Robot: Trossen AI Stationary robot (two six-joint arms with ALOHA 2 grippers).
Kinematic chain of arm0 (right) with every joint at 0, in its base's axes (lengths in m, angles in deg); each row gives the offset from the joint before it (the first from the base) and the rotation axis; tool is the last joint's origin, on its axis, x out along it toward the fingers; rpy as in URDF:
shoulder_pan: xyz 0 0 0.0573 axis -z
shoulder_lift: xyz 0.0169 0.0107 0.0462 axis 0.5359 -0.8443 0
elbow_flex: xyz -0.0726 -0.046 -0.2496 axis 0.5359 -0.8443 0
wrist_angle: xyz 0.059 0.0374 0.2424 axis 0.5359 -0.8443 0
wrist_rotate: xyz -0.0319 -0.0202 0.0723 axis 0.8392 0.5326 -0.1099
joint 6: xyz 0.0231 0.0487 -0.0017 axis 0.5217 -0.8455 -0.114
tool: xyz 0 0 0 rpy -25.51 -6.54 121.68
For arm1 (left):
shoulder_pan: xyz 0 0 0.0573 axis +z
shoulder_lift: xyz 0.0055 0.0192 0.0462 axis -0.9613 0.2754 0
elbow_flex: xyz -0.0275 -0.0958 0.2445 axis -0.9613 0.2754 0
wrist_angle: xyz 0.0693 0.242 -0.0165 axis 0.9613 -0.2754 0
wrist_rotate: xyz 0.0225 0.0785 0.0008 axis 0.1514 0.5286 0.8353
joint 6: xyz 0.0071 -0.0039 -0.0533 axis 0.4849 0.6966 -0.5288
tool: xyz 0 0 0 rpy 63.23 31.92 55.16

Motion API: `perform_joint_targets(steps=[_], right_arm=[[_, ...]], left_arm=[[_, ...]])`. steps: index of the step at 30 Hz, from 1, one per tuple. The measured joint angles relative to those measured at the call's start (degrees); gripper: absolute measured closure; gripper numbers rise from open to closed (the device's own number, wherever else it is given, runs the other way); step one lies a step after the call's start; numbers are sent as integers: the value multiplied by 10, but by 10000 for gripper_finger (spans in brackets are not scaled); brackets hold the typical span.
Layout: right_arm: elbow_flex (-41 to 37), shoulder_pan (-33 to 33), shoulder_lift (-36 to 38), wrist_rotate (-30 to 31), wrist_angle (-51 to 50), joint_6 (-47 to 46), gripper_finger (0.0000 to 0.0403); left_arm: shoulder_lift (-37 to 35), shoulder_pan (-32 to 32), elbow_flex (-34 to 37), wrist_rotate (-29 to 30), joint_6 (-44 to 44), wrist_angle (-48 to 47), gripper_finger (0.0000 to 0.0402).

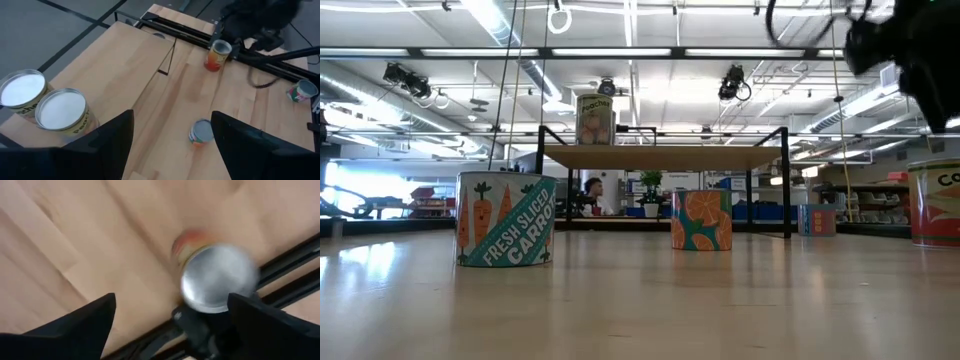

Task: Pick and place cans onto a shelf
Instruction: Put the bottom canned corn on the shelf

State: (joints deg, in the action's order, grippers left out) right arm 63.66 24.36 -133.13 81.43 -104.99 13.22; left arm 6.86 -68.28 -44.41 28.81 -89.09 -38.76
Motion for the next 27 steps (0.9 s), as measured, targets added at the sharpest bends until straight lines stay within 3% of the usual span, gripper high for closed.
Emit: perform_joint_targets(steps=[3, 9, 14, 27], right_arm=[[-31, 40, -7, 3, 20, -8, 20], [-10, 91, -26, 28, 4, 15, 9], [-44, 127, -39, 8, 8, 40, 4], [-60, 163, -77, 9, 18, 70, 3]], left_arm=[[0, 0, 0, 2, 11, 0, 132], [0, 2, 0, 2, 20, 0, 132], [0, 2, 0, 2, 33, 0, 132], [0, 2, 0, 2, 65, -4, 132]])
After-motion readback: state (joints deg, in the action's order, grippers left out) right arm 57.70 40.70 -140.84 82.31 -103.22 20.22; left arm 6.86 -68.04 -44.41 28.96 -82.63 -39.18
